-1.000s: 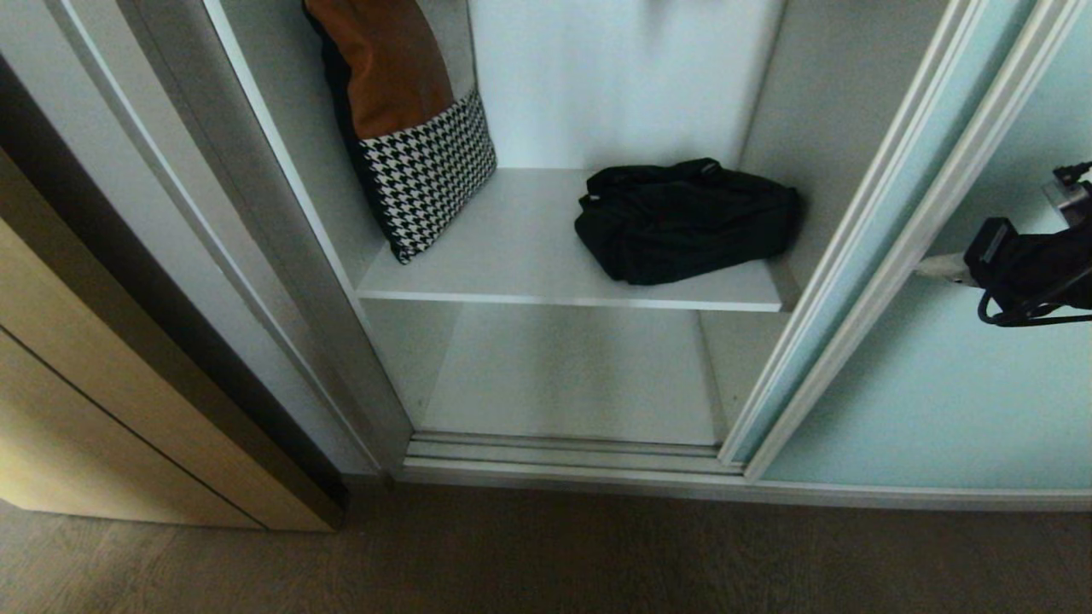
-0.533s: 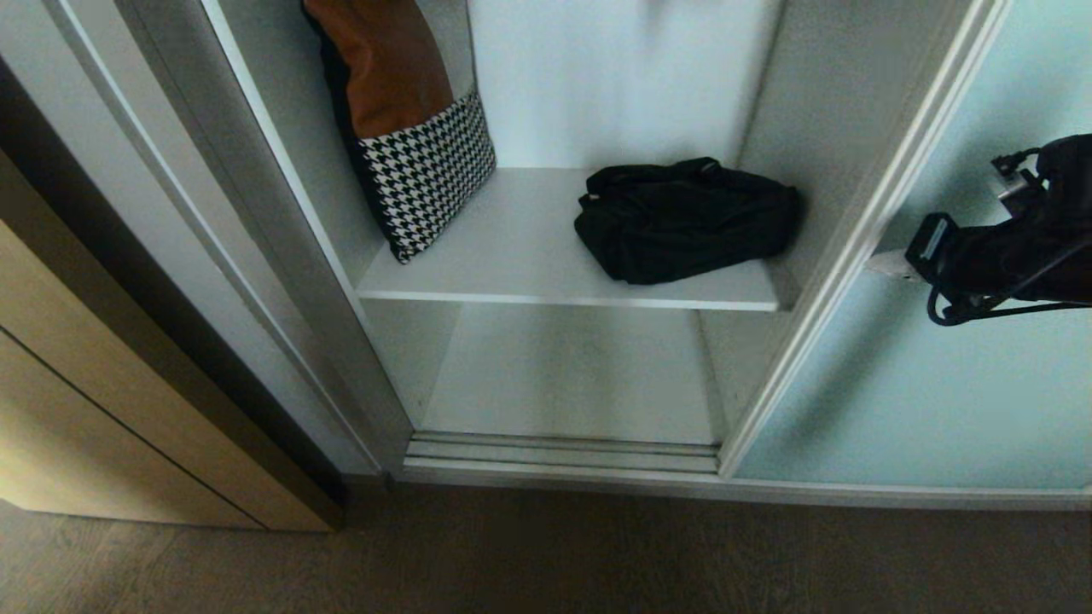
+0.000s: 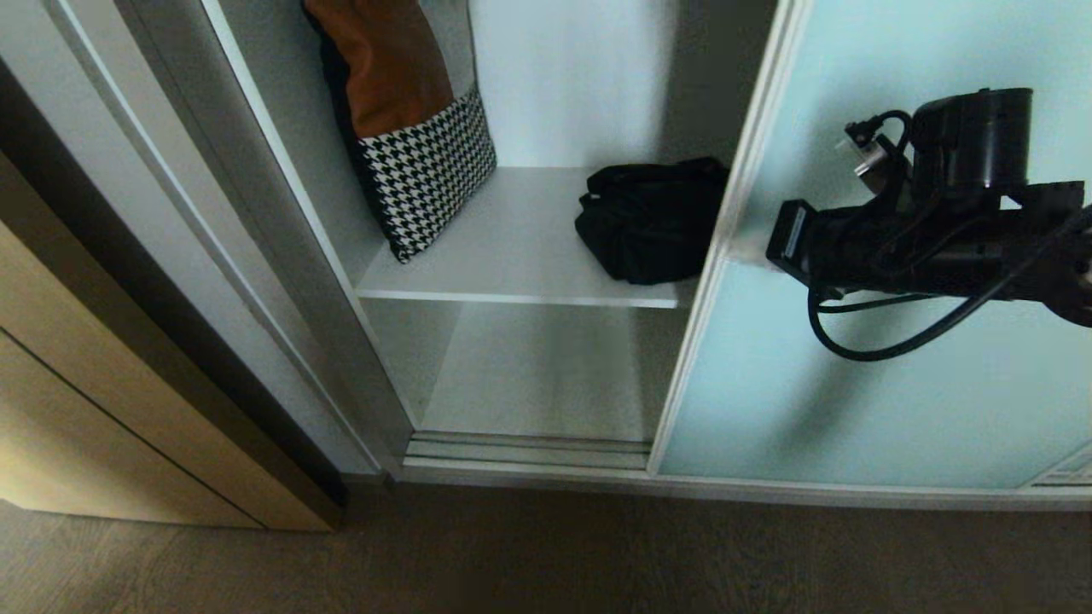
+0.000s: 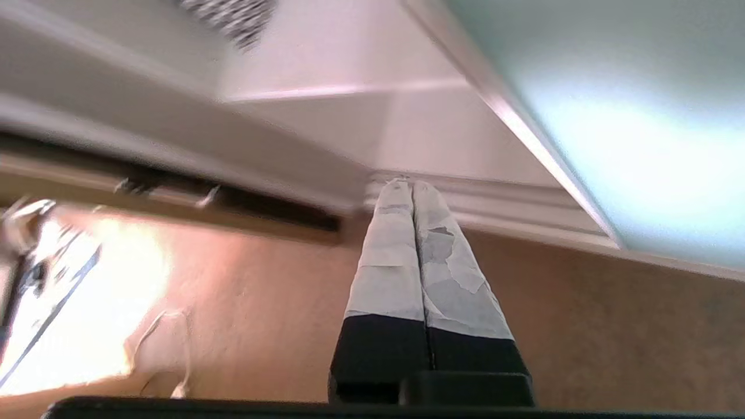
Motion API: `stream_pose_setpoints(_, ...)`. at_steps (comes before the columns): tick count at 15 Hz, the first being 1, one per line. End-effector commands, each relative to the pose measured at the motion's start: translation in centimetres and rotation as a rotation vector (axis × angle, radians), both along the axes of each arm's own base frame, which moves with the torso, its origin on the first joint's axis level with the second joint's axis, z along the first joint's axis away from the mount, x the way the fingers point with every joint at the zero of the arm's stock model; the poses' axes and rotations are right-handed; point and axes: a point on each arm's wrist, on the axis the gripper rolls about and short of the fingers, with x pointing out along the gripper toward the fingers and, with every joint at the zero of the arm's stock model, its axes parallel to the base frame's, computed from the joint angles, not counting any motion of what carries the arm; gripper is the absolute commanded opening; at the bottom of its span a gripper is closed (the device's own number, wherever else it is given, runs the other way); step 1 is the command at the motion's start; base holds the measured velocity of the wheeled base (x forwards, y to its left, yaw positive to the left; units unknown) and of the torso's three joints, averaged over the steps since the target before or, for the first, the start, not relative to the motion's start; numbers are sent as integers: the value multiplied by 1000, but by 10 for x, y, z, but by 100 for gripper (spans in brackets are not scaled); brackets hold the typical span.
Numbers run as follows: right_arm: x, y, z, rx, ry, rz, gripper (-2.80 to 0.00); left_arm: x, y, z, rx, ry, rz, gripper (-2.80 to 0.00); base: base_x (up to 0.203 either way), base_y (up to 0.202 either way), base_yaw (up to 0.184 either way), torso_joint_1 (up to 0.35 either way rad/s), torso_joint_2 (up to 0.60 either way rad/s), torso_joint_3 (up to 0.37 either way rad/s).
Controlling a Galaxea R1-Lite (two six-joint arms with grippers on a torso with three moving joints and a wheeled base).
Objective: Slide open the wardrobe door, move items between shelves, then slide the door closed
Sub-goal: Close the door
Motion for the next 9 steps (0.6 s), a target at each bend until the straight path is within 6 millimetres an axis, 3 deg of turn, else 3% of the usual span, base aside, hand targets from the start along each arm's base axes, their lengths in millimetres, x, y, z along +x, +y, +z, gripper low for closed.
stream_pose_setpoints(1, -43, 13, 20, 14, -53, 80, -280, 0, 0, 0, 0, 2, -1, -280, 0, 0, 0, 0, 0, 0)
stream_pose_setpoints(3, -73, 2, 27, 20, -81, 86, -280, 0, 0, 0, 0, 2, -1, -280, 0, 0, 0, 0, 0, 0)
stream_pose_setpoints(5, -107, -22, 40, 37, -145, 50, -280, 0, 0, 0, -1, 2, -1, -280, 0, 0, 0, 0, 0, 0)
stream_pose_setpoints(6, -122, -42, 46, 43, -184, -14, -280, 0, 0, 0, -1, 2, -1, -280, 0, 0, 0, 0, 0, 0)
stream_pose_setpoints(9, -142, -99, 53, 21, -250, -357, -280, 0, 0, 0, 0, 2, -1, -280, 0, 0, 0, 0, 0, 0)
